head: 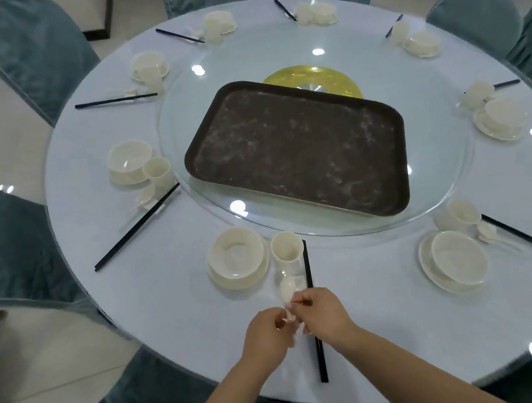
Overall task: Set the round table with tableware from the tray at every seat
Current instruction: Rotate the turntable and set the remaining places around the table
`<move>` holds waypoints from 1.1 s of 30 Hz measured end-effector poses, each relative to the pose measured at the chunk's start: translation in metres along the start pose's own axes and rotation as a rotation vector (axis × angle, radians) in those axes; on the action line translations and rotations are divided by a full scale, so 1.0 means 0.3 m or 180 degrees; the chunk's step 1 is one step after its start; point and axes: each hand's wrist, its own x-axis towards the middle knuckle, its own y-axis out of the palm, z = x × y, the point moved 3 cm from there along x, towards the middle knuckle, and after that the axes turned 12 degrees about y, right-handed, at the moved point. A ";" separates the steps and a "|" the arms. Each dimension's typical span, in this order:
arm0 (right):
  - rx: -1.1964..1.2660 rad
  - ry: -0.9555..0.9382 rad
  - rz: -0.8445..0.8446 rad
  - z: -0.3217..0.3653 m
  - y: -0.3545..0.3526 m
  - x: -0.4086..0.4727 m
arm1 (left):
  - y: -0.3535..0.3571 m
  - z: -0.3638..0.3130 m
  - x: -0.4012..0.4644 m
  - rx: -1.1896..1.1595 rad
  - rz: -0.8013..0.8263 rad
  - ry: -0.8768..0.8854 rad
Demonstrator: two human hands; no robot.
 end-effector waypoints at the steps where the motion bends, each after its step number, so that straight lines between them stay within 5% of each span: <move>1: 0.0026 0.0047 0.0045 -0.008 0.011 0.003 | 0.008 0.011 -0.004 -0.0015 -0.0008 -0.0052; 33: 0.0938 0.1169 0.0284 -0.060 0.011 0.037 | 0.095 0.041 0.063 0.0660 -0.0104 0.0031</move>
